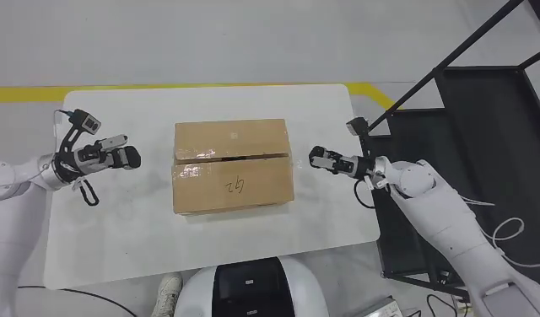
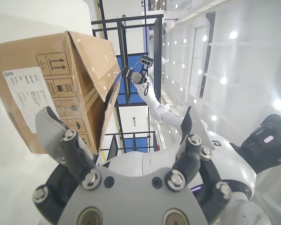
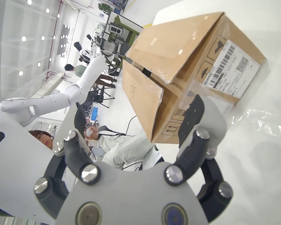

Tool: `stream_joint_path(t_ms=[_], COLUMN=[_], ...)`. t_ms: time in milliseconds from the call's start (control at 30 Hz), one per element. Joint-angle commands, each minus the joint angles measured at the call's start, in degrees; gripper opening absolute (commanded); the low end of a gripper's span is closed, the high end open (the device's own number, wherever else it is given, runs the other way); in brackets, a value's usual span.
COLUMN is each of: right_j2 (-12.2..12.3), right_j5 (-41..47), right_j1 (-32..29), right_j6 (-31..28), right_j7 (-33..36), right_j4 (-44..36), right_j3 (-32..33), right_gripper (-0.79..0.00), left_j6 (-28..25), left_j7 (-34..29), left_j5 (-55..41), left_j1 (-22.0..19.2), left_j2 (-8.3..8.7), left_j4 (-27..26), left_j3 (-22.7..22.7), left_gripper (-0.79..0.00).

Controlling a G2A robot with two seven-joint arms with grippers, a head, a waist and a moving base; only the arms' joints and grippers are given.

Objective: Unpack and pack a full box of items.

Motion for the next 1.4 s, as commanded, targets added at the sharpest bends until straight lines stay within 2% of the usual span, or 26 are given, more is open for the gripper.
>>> stream_joint_path(t_ms=[0, 167, 333, 467, 600, 900, 1033, 1200, 1367], right_j2=[-0.74, -2.37, -3.36, -3.68, -3.45, -0.33, 1.49, 3.0, 3.5], right_j5=[-0.48, -1.96, 0.15, 3.8, 6.11, 9.6, 7.59, 4.45, 2.49], right_j1=[1.69, 5.2, 6.94, 7.19, 6.81, 2.76, 0.59, -1.3, -1.63], right_j6=[0.03, -0.7, -1.98, -4.25, -4.21, -2.07, 0.31, 1.53, 1.68], right_j7=[0.54, 2.32, 4.87, 8.53, 9.02, 11.17, 13.56, 14.77, 14.91], right_j4=[0.78, 3.21, 4.19, 3.93, 2.26, -9.73, -13.82, -15.81, -15.64], right_j3=[-2.19, -6.43, -8.53, -9.2, -9.14, -9.02, -9.76, -11.77, -14.64], right_gripper=[0.0, 0.0, 0.0, 0.0, 0.0, 0.0, 0.0, 0.0, 0.0], left_j6=[0.57, 1.23, 0.87, 0.73, 0.61, 0.53, 0.54, 0.62, 0.62], left_j7=[-0.45, -1.12, -0.76, -0.61, -0.49, -0.41, -0.42, -0.5, -0.51], left_j5=[-0.11, -1.82, -2.21, -2.48, -2.54, -2.42, -2.55, -2.4, -2.15], left_j1=[-0.01, -0.23, -0.17, 0.0, 0.15, 0.38, 0.56, 0.87, 1.07], left_j2=[-0.05, -0.22, -0.26, -0.3, -0.38, -0.51, -0.49, -0.46, -0.42], left_j4=[-0.39, -0.8, -1.34, -1.6, -1.76, -2.66, -2.96, -3.42, -3.97], left_j3=[0.45, 0.9, 1.03, 1.18, 1.53, 2.1, 2.06, 2.1, 2.17], left_gripper=[0.0, 0.0, 0.0, 0.0, 0.0, 0.0, 0.0, 0.0, 0.0])
